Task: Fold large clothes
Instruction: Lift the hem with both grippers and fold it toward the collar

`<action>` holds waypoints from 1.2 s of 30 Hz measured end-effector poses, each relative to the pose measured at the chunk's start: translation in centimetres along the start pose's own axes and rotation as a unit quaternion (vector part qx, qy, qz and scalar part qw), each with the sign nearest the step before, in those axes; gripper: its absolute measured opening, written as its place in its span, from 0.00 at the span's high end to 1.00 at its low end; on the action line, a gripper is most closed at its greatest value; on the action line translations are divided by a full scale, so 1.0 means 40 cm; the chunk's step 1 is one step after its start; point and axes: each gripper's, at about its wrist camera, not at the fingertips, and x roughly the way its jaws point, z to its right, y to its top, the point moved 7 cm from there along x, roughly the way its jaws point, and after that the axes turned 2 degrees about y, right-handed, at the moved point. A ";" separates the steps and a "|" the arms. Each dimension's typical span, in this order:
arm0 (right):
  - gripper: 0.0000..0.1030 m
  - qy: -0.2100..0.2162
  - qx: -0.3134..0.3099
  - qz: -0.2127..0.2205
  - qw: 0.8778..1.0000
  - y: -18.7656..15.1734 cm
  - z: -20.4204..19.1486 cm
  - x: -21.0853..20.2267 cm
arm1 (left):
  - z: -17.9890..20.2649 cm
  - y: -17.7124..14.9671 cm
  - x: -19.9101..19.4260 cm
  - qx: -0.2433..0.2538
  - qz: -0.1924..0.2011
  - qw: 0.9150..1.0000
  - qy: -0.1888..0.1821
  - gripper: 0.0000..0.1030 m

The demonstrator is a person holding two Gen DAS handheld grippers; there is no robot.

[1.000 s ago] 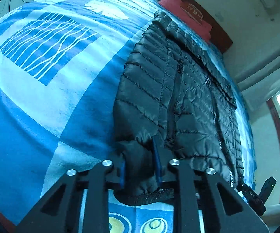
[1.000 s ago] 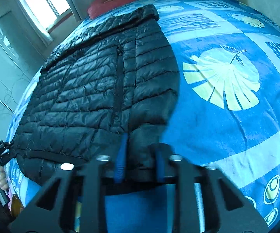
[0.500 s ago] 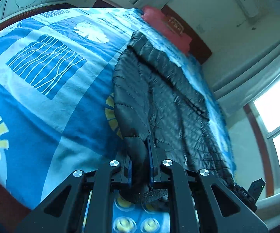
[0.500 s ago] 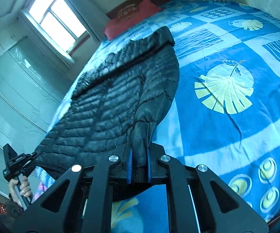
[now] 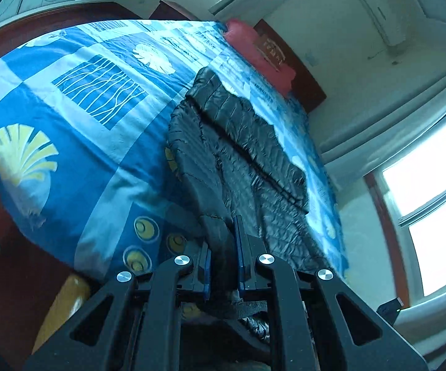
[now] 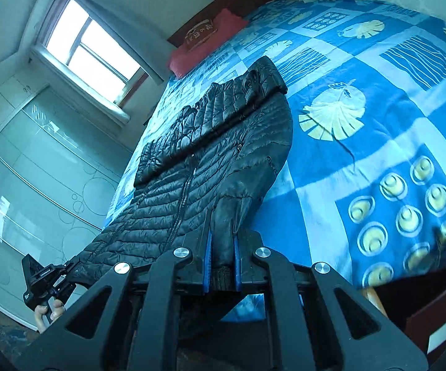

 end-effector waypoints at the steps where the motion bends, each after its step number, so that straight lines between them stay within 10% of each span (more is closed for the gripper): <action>1: 0.90 0.003 0.002 0.002 1.000 -0.005 -0.003 -0.010 | -0.001 -0.004 -0.012 0.000 0.004 1.000 0.001 0.89; 18: 0.90 0.084 0.002 0.051 0.995 0.141 -0.083 -0.022 | 0.088 0.119 -0.021 0.047 0.037 0.997 -0.042 0.89; 36: 0.90 0.121 0.043 0.031 0.991 0.676 -0.130 0.475 | 0.162 0.579 0.465 0.044 0.011 0.999 -0.024 0.89</action>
